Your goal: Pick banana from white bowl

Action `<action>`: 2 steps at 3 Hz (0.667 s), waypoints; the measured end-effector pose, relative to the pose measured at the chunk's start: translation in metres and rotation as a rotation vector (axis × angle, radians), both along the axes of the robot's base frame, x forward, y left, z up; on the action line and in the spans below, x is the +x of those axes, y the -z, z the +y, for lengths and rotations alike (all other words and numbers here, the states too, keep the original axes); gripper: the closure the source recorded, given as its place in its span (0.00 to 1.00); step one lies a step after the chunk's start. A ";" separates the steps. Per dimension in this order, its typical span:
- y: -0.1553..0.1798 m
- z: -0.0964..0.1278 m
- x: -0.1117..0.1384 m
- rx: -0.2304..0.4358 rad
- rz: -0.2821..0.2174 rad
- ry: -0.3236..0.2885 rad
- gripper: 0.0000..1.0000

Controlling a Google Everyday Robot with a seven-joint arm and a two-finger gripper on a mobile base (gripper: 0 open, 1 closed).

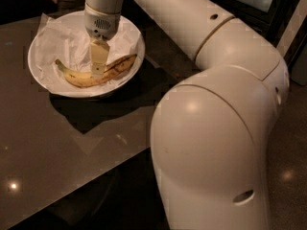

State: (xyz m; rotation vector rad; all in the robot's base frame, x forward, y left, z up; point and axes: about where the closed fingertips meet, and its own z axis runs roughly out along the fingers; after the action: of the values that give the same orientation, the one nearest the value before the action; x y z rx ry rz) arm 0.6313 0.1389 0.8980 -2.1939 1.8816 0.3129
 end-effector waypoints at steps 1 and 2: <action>0.012 0.000 0.001 -0.029 0.018 0.014 0.31; 0.028 -0.001 0.000 -0.065 0.041 0.025 0.32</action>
Offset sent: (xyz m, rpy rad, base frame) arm -0.0140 -0.0174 -0.0439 -0.1551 0.1078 -0.0274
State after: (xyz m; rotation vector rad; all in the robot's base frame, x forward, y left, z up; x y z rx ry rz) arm 0.6317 0.1380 0.8696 -2.2199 1.9654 0.2980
